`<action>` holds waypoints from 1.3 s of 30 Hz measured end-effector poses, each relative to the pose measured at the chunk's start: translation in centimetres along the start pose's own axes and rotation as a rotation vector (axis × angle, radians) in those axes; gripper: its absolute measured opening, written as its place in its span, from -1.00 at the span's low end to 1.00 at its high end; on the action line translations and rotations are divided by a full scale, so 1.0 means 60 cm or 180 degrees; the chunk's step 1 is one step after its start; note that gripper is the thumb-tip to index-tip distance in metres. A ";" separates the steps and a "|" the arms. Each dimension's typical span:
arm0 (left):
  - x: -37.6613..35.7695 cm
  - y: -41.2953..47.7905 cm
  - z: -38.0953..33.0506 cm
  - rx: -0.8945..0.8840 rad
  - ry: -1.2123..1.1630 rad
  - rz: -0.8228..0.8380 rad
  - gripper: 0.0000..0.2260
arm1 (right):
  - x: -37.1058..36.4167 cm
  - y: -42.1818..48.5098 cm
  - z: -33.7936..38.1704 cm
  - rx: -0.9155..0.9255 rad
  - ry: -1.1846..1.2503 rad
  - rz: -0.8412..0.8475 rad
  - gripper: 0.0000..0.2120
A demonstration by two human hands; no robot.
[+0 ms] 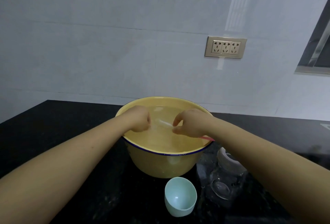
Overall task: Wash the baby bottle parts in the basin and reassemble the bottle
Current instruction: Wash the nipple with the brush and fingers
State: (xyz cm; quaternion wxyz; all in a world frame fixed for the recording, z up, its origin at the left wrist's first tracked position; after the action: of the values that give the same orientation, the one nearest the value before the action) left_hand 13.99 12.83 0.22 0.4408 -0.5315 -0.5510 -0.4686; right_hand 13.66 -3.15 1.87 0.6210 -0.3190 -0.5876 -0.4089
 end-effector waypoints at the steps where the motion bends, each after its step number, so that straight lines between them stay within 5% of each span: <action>1: -0.005 0.004 -0.001 -0.0011 0.0276 0.0034 -0.73 | -0.001 -0.001 0.001 0.0006 0.0034 0.0004 -0.65; 5: -0.014 0.007 -0.001 -0.0070 0.1206 0.0031 -0.73 | -0.002 -0.001 0.003 -0.0002 0.0148 -0.0042 -0.67; 8: -0.001 0.009 -0.001 -0.0162 0.1056 -0.0207 -0.77 | -0.001 -0.002 0.004 -0.0023 0.0274 -0.0111 -0.71; 15: 0.035 -0.006 0.007 0.0586 -0.2755 0.0129 -0.84 | 0.014 -0.003 0.001 -0.0179 0.0823 -0.0561 -0.75; 25: 0.055 -0.052 -0.024 0.0774 -0.4974 0.0610 -0.85 | 0.039 -0.010 0.011 -0.0051 0.2097 -0.0855 -0.55; 30: 0.054 -0.076 -0.044 0.0745 -0.5545 0.0675 -0.83 | 0.041 -0.016 0.022 0.0136 0.2839 -0.0625 -0.81; 35: 0.051 -0.092 -0.057 0.0689 -0.5602 0.0563 -0.82 | 0.040 -0.027 0.021 0.0153 0.2648 -0.0998 -0.79; 39: 0.041 -0.095 -0.043 0.0627 -0.3829 -0.0245 -0.93 | 0.033 -0.039 0.024 0.0220 0.1835 -0.1033 -0.76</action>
State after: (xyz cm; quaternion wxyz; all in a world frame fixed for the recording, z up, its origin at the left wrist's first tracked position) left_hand 8.14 10.75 2.79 0.0822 -0.6395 -0.7628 -0.0488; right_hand 10.86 -3.22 3.77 0.6990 -0.0711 -0.4444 -0.5558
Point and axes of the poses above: each hand's wrist, its own y-axis towards the middle knuckle, its own x-axis out of the back of the hand, z = x × y, the point moved 4 cm from there along y, towards the middle knuckle, and after that the axes turned 7 degrees about -z, right-handed, at the moved point
